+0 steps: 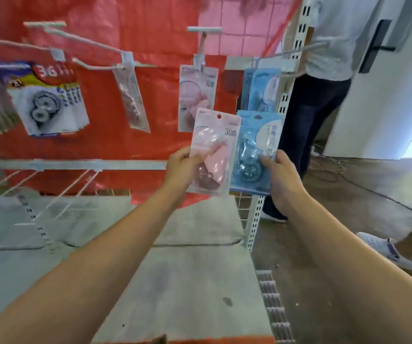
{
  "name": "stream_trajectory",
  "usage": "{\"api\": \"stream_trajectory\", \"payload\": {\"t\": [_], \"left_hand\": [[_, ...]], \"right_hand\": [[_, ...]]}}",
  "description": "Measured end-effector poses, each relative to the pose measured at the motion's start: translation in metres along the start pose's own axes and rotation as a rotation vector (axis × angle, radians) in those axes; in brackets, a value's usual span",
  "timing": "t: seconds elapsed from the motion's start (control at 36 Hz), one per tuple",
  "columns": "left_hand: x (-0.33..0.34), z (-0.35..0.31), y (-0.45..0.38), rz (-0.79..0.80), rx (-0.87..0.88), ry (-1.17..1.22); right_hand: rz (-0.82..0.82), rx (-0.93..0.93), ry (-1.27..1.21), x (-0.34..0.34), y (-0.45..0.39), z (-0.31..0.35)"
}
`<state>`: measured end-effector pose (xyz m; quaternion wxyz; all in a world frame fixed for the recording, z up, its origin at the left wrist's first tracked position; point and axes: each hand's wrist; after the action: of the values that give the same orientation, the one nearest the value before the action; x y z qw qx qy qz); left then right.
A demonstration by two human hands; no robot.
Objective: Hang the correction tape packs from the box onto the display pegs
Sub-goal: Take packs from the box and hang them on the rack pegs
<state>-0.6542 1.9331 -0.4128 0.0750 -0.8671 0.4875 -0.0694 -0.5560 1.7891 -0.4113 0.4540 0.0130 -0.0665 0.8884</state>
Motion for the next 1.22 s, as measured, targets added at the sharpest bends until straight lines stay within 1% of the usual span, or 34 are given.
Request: {"api": "stream_trajectory", "payload": {"t": [0.11,0.22,0.36,0.5,0.61,0.78,0.89,0.97,1.14,1.22], "left_hand": [[0.006,0.008,-0.003,0.019,0.162,-0.008],[0.009,-0.002,0.007,0.027,0.289,-0.001],[0.005,-0.024,0.017,0.033,0.399,-0.068],[0.002,-0.047,0.024,0.013,0.464,-0.064],[-0.003,-0.054,0.028,-0.026,0.422,-0.018],[-0.007,-0.054,0.029,-0.029,0.363,-0.037],[-0.009,-0.054,0.024,-0.08,0.365,-0.001],[-0.01,-0.052,0.021,-0.087,0.34,-0.004],[-0.009,-0.053,0.004,-0.113,0.232,-0.133],[-0.007,-0.055,-0.002,-0.115,0.206,-0.156]], "right_hand": [[0.045,-0.157,-0.026,-0.008,-0.004,-0.009],[0.06,-0.277,-0.037,-0.009,0.001,-0.003],[0.09,-0.369,0.008,-0.009,0.012,0.017],[0.079,-0.38,-0.002,-0.005,0.021,0.035],[0.031,-0.373,0.012,-0.006,0.021,0.037],[-0.035,-0.341,0.035,-0.011,0.022,0.038],[-0.044,-0.325,0.036,-0.01,0.023,0.04],[-0.034,-0.329,0.035,-0.008,0.022,0.042],[-0.034,-0.331,0.048,-0.006,0.021,0.044],[-0.066,-0.334,0.034,-0.009,0.021,0.047]]}}
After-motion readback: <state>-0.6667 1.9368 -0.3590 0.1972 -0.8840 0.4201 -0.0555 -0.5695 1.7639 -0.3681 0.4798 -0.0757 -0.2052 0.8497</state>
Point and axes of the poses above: each hand's wrist, its own y-axis away from the middle knuckle, its own x-axis out of the palm, z = x × y, and after that the axes turned 14 degrees about z, right-handed
